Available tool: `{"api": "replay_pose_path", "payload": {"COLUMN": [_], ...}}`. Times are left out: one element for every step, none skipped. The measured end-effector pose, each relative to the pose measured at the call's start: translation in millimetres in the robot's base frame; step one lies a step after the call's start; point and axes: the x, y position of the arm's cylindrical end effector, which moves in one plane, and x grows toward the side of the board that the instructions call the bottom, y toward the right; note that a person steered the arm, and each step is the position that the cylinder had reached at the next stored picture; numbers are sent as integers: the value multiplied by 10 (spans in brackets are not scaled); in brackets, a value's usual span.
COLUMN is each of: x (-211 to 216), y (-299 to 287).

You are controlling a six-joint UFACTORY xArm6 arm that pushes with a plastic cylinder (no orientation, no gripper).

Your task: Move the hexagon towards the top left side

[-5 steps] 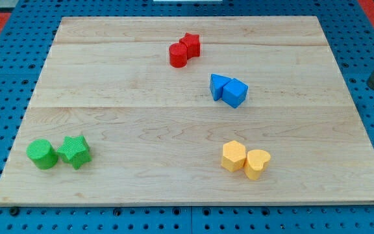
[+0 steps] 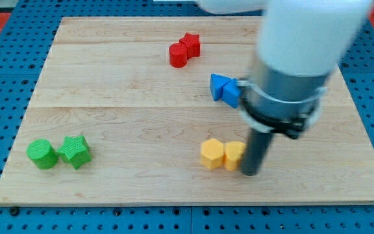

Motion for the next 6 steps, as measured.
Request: {"api": "replay_pose_path", "payload": {"x": [-196, -381, -619, -826, -1230, -1679], "y": [-552, -1016, -1471, -2015, -2357, -2566]}}
